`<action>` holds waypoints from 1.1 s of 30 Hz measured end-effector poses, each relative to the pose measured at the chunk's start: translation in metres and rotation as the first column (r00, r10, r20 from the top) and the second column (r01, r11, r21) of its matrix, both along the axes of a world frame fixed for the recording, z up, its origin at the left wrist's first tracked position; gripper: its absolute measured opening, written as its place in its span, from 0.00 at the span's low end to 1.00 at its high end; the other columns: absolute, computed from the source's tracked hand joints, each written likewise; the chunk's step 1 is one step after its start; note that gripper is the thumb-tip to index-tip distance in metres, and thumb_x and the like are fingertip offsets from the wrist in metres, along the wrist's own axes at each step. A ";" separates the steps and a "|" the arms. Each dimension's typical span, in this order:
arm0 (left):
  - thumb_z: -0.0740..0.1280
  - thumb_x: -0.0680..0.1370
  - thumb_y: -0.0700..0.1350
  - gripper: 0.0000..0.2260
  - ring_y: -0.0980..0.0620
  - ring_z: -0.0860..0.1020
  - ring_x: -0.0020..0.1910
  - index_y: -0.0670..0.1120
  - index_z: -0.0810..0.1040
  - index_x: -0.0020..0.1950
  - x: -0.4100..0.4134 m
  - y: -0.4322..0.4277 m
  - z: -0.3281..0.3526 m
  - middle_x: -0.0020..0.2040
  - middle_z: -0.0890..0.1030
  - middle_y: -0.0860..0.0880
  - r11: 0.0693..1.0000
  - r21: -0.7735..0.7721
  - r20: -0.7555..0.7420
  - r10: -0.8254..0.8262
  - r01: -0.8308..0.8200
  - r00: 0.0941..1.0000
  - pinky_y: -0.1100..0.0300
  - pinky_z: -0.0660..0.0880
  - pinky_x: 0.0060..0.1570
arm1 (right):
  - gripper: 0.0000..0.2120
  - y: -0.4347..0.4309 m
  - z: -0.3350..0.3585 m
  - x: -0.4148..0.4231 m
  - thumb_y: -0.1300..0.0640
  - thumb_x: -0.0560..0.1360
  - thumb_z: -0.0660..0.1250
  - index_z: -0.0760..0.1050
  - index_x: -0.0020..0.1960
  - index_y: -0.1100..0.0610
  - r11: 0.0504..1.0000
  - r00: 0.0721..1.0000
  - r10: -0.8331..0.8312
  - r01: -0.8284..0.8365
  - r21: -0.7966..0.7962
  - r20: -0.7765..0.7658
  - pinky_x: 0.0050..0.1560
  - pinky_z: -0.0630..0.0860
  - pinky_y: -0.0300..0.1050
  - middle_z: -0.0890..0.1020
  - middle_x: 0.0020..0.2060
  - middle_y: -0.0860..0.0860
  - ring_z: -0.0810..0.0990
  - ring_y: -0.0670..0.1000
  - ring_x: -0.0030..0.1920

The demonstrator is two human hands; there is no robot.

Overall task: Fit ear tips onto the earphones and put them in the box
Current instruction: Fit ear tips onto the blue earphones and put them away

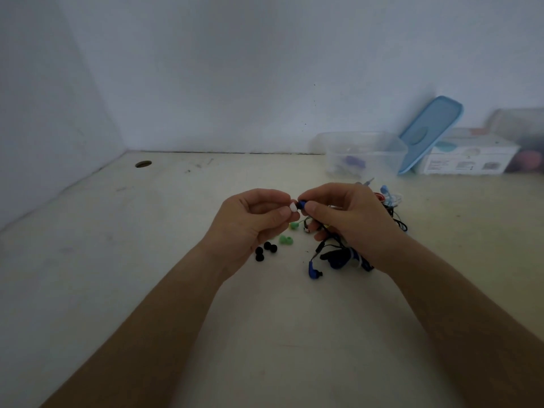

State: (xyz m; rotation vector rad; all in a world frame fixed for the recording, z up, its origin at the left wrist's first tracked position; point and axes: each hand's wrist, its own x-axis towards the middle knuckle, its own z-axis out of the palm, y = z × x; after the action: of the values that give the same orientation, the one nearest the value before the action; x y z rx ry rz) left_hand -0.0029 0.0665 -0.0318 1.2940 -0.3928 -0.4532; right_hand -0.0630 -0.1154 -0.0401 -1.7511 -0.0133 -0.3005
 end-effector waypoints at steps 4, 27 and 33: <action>0.70 0.72 0.33 0.09 0.49 0.86 0.45 0.40 0.81 0.51 0.000 -0.001 -0.001 0.46 0.86 0.42 1.000 0.012 0.004 -0.007 0.007 1.000 0.64 0.80 0.41 | 0.07 -0.001 0.000 -0.001 0.63 0.78 0.69 0.83 0.54 0.58 1.000 1.000 0.008 -0.008 -0.019 -0.005 0.41 0.83 0.44 0.86 0.40 0.55 0.83 0.51 0.38; 0.73 0.65 0.39 0.12 0.48 0.85 0.46 0.41 0.83 0.47 -0.003 -0.005 -0.003 0.45 0.86 0.42 1.000 0.013 0.007 -0.010 0.010 1.000 0.64 0.80 0.42 | 0.08 -0.001 -0.005 0.001 0.65 0.78 0.68 0.83 0.53 0.58 0.996 0.999 -0.022 0.026 -0.090 0.047 0.39 0.82 0.42 0.86 0.36 0.51 0.83 0.49 0.35; 0.71 0.70 0.35 0.08 0.48 0.85 0.45 0.40 0.83 0.48 -0.003 -0.004 -0.003 0.44 0.86 0.42 0.999 0.032 -0.003 0.009 -0.008 1.000 0.64 0.80 0.43 | 0.08 0.002 -0.005 0.001 0.65 0.78 0.68 0.83 0.52 0.55 0.988 0.995 -0.040 0.054 -0.146 0.095 0.38 0.83 0.42 0.86 0.36 0.51 0.84 0.51 0.36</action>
State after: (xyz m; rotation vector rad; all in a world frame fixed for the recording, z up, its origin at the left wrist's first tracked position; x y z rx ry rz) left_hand -0.0059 0.0621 -0.0349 1.3256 -0.3782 -0.4563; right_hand -0.0624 -0.1133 -0.0450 -1.8857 -0.0620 -0.4230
